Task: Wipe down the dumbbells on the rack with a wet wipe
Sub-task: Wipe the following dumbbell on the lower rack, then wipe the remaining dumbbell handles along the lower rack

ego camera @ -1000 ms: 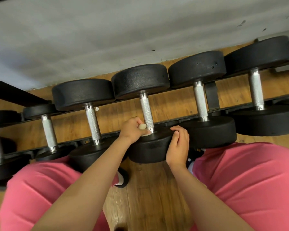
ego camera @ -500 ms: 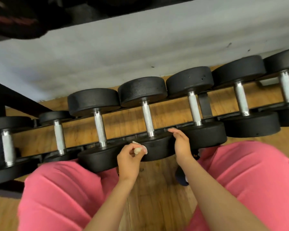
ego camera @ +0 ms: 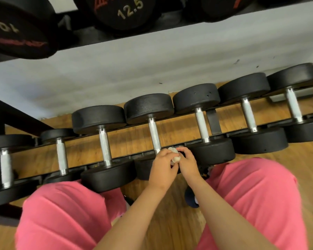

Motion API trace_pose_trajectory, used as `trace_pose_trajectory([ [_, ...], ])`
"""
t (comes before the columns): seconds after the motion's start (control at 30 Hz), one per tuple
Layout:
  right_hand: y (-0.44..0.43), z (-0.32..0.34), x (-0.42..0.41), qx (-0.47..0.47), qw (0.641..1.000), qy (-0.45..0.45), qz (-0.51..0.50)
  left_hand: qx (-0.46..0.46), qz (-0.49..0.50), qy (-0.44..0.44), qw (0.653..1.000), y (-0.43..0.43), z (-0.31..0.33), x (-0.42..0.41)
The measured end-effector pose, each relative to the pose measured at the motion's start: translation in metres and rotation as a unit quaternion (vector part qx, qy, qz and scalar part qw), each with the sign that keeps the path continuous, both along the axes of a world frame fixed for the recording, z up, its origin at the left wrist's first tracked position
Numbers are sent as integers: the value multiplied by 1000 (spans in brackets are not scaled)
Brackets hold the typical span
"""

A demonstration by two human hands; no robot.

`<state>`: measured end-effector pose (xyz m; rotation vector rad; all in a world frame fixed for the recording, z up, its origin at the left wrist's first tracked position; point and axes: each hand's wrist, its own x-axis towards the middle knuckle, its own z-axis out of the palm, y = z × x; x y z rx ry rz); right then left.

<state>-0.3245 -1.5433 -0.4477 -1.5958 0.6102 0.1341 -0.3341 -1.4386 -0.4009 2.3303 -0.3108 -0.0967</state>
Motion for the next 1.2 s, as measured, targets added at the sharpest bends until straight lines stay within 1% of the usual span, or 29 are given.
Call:
trace_pose_trajectory([
  [0.1, -1, 2, 1, 2, 1000, 4, 4, 25, -24, -23, 999, 10, -1, -5],
  [0.2, -3, 6, -2, 3, 1000, 12, 16, 43, 6, -48, 998, 34, -7, -11],
  [0.3, -4, 9, -5, -13, 999, 10, 30, 29, 77, -16, 997, 56, -6, -15],
  [0.43, -3, 14, -13, -44, 997, 4, 64, 77, 165, 49, 982, 83, -6, -17],
  [0.47, -1, 17, -14, -62, 996, 0, 71, 76, 186, 67, 977, 90, -6, -18],
  [0.53, 4, 21, -17, -133, 988, -16, 76, 43, 203, 85, 974, 100, -7, -22],
  [0.6, 14, 27, -22, -210, 972, -58, 86, -13, 187, 88, 978, 100, 1, -24],
  [0.67, 28, 41, -29, -240, 957, -117, 111, -79, 167, 88, 979, 91, 15, -27],
  [0.7, 35, 48, -32, -232, 953, -145, 127, -112, 165, 88, 976, 86, 23, -27],
  [0.77, 46, 62, -39, -175, 955, -177, 158, -175, 166, 88, 967, 76, 35, -27],
  [0.8, 49, 68, -43, -140, 959, -182, 169, -202, 164, 89, 961, 72, 39, -28],
  [0.87, 48, 77, -51, -105, 965, -174, 168, -225, 144, 95, 959, 66, 46, -29],
  [0.9, 44, 79, -54, -95, 969, -166, 155, -228, 122, 110, 960, 64, 49, -28],
  [0.97, 31, 82, -57, -85, 977, -147, 125, -243, 51, 179, 952, 59, 57, -27],
  [1.03, 15, 86, -57, -103, 980, -125, 112, -222, -19, 245, 943, 56, 60, -26],
  [1.07, 7, 88, -57, -114, 980, -119, 108, -190, -33, 254, 948, 54, 59, -25],
  [1.1, -1, 89, -57, -122, 980, -117, 100, -153, -29, 242, 958, 53, 56, -25],
  [1.13, -7, 91, -56, -130, 981, -115, 87, -113, -15, 210, 971, 53, 51, -24],
  [1.2, -20, 94, -53, -142, 983, -104, 49, -44, 7, 126, 991, 52, 44, -22],
])
